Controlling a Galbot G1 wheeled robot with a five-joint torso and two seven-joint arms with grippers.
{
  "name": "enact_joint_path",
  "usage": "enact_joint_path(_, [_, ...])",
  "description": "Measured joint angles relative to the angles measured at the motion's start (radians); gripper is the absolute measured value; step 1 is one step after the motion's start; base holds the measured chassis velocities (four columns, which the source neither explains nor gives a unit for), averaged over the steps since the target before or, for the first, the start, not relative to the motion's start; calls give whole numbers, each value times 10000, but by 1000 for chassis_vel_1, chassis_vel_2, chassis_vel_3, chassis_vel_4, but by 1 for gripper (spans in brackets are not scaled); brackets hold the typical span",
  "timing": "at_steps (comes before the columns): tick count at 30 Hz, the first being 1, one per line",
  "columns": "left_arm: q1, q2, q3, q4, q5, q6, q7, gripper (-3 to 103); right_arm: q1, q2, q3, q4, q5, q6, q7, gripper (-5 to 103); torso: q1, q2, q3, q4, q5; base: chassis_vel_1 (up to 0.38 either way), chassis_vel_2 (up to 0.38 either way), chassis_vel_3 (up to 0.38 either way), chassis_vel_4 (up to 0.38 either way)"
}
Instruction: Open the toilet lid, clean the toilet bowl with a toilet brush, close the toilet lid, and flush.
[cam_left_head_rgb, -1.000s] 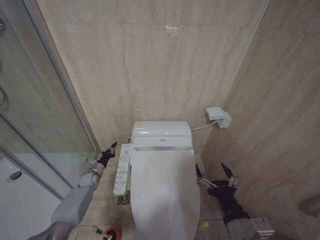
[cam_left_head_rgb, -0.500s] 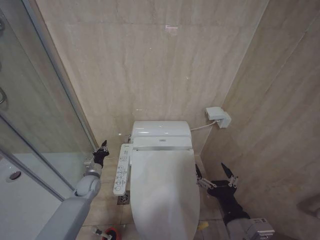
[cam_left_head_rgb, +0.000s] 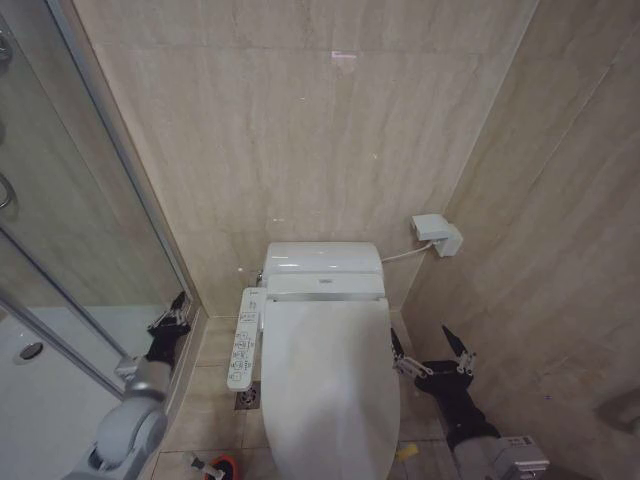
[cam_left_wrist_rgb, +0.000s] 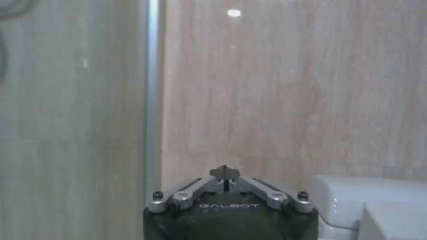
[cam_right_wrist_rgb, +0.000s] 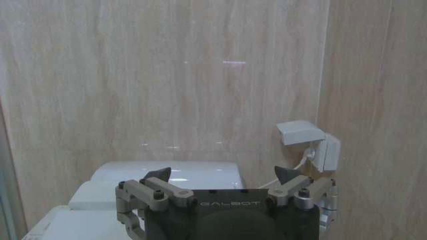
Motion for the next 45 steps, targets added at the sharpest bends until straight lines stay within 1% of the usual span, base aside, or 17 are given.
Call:
enact_joint_path(1, [0,0,0,0,0,0,0,0,0,0,0,0,0,0,0,100,0,0,0,0,0,0,0,0,0])
enact_joint_path(5, [865,-617,-826,-715,231,-80,183,0,0,0,0,0,0,0,0,100,0,0,0,0,1,0,0,0,0])
enact_joint_path(6, [865,-617,-826,-715,231,-80,183,0,0,0,0,0,0,0,0,100,0,0,0,0,1,0,0,0,0])
enact_joint_path(7, [1080,-770,-990,-910,262,-111,223,0,0,0,0,0,0,0,0,100,0,0,1,3,0,0,0,0,0])
enact_joint_path(9, [1581,-1110,-1277,-1350,326,-146,263,0,0,0,0,1,0,0,0,100,0,0,0,0,2,0,0,0,0])
enact_joint_path(10, [1581,-1110,-1277,-1350,326,-146,263,0,0,0,0,1,0,0,0,100,0,0,0,0,2,0,0,0,0])
enact_joint_path(14, [2649,-1654,-1593,-2278,616,-204,239,0,0,0,-1,0,0,0,0,100,0,0,0,1,2,0,0,0,0])
enact_joint_path(16, [2829,-1727,-1637,-2419,708,-239,239,0,0,-1,2,0,0,0,5,100,0,-1,0,1,2,0,0,0,0])
enact_joint_path(19, [3489,-2077,-1805,-2970,1145,-442,224,0,0,-2,0,0,0,0,0,100,0,0,1,1,2,0,0,0,0])
enact_joint_path(26, [4076,-2323,-2003,-3696,1339,-512,121,0,0,0,0,0,0,0,0,100,1,-1,1,0,3,0,0,0,0])
enact_joint_path(30, [4350,-2444,-1918,-4014,1449,-527,4,0,0,-1,0,1,0,0,0,100,1,-1,1,0,2,0,0,0,0])
enact_joint_path(32, [4528,-2551,-1725,-4223,1674,-528,-224,0,0,0,0,0,0,0,0,100,1,-1,1,-1,1,0,0,0,0])
enact_joint_path(33, [4528,-2551,-1725,-4223,1674,-528,-224,0,0,0,0,0,0,0,0,100,1,-1,1,-1,1,0,0,0,0])
enact_joint_path(35, [4747,-2658,-1472,-4376,2056,-556,-443,0,0,-1,0,0,0,0,0,100,1,-1,1,0,2,0,0,0,0])
enact_joint_path(37, [4935,-2769,-1359,-4408,2476,-711,-482,0,0,0,0,0,0,0,0,100,1,-1,1,1,1,0,0,0,0])
enact_joint_path(41, [5106,-2812,-1418,-4553,2661,-790,-504,0,0,0,0,0,0,0,0,100,1,-1,1,0,1,0,0,0,0])
enact_joint_path(45, [5359,-2744,-1508,-4775,2783,-709,-525,0,0,-1,0,0,0,0,0,100,1,-1,1,0,1,0,0,0,0])
